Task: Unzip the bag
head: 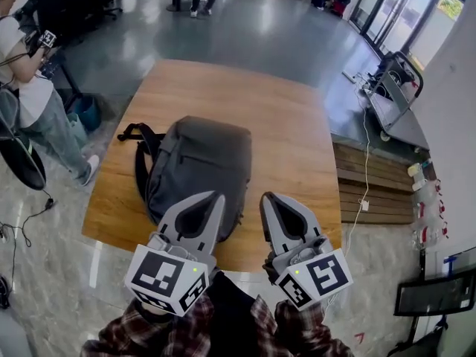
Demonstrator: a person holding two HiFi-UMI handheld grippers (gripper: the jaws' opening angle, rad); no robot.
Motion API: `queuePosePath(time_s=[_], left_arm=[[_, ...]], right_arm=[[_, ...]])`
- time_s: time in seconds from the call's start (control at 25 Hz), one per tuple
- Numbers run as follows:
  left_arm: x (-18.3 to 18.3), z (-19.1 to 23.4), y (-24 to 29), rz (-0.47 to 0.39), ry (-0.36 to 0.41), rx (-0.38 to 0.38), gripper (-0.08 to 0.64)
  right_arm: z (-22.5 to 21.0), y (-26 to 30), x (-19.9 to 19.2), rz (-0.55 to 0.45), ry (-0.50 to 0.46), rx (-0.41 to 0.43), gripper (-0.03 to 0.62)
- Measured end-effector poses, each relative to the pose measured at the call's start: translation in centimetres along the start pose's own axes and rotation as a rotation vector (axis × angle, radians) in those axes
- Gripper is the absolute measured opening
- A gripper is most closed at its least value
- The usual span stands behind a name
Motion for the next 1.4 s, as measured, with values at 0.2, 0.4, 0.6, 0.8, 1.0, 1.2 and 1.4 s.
queuePosePath(time_s=[0.2, 0.4, 0.6, 0.8, 1.0, 1.2, 1.4], left_arm=[[-0.8, 0.7, 3.6, 0.033, -0.006, 0.02, 0.009], [-1.5, 1.7, 6.1, 0.074, -0.002, 0.027, 0.009], [-2.8, 2.9, 8.4, 0.137, -0.009, 0.007, 0.009], [-7.5, 4.4, 11.8, 0.274, -0.003, -0.058, 0.009], [-16.4, 6.5, 14.4, 0.481, 0.007, -0.076, 0.009], [-23.6, 8.1, 15.0, 0.642, 0.031, -0.053, 0.009], [-27.1, 8.3, 14.8, 0.702, -0.001, -0.027, 0.009]], right_arm=[[-3.3, 2.4, -0.1, 0.013, 0.021, 0.034, 0.008], [-5.5, 3.7, -0.5, 0.029, 0.041, 0.024, 0.008], [-8.1, 4.8, -1.3, 0.075, 0.038, -0.032, 0.009], [-12.1, 5.8, -5.8, 0.198, 0.051, -0.106, 0.009], [-16.0, 6.5, -14.9, 0.388, 0.086, -0.142, 0.008], [-17.4, 7.3, -22.6, 0.493, 0.16, -0.114, 0.008], [-16.9, 8.1, -26.7, 0.561, 0.159, -0.053, 0.009]])
Point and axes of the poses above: the fingertips, and each gripper's own axes: y forward along the fingers, z to its left, x out of its top, the point moved 6 cm from there along -y, backward along the fingers, and after that the axes turned 5 degrees about -z, right-handed, at the moved point
